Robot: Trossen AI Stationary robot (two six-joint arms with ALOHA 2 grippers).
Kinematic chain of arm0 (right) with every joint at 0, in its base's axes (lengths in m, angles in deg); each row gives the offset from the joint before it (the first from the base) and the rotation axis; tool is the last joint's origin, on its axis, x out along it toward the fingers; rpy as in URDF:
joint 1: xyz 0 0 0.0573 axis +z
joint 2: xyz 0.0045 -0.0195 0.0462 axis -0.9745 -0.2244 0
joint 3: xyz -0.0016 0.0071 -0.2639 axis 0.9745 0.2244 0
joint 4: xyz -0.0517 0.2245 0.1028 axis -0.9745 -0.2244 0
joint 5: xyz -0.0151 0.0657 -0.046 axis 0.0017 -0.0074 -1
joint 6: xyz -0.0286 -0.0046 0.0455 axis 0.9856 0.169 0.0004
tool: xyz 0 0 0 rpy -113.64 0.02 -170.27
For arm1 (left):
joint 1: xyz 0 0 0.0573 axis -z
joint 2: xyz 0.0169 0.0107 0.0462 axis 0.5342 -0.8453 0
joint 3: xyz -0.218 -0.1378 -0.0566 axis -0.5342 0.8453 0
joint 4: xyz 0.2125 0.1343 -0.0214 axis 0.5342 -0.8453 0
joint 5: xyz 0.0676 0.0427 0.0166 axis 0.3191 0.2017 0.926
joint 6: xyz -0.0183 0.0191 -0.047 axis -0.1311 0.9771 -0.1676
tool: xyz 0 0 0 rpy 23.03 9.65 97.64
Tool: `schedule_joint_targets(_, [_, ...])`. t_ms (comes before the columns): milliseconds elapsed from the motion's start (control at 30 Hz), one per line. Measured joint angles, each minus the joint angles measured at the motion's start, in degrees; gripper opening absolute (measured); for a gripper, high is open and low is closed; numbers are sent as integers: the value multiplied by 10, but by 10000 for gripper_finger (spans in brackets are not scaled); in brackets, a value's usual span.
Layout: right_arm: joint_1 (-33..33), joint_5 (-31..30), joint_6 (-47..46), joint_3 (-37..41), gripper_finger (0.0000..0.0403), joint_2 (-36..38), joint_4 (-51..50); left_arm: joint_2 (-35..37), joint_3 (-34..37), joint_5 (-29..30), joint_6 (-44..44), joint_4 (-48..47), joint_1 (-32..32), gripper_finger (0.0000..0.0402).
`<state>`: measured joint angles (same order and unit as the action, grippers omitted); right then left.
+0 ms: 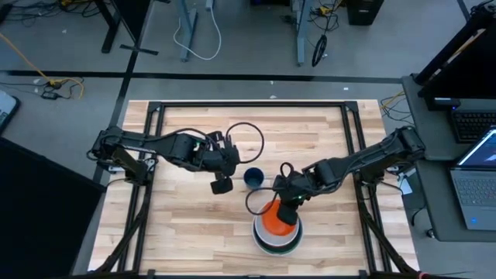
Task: Nest bowls inside each other
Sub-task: Stack the orange bowl onto the white bowl
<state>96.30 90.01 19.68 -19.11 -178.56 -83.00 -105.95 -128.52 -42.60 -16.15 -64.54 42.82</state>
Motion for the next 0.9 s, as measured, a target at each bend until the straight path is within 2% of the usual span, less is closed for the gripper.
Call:
schedule_joint_targets(267, [11,27,4,6,0,-44,10,0,0,0,3,0,0,1])
schedule_joint_targets(433, [15,27,-5,6,4,-44,25,0,0,0,2,0,0,1])
schedule_joint_targets(767, [19,27,-11,6,58,-43,22,0,0,-3,15,1,0,1])
schedule_joint_targets(900, [19,27,-13,6,77,-43,22,0,0,-34,33,4,-3,1])
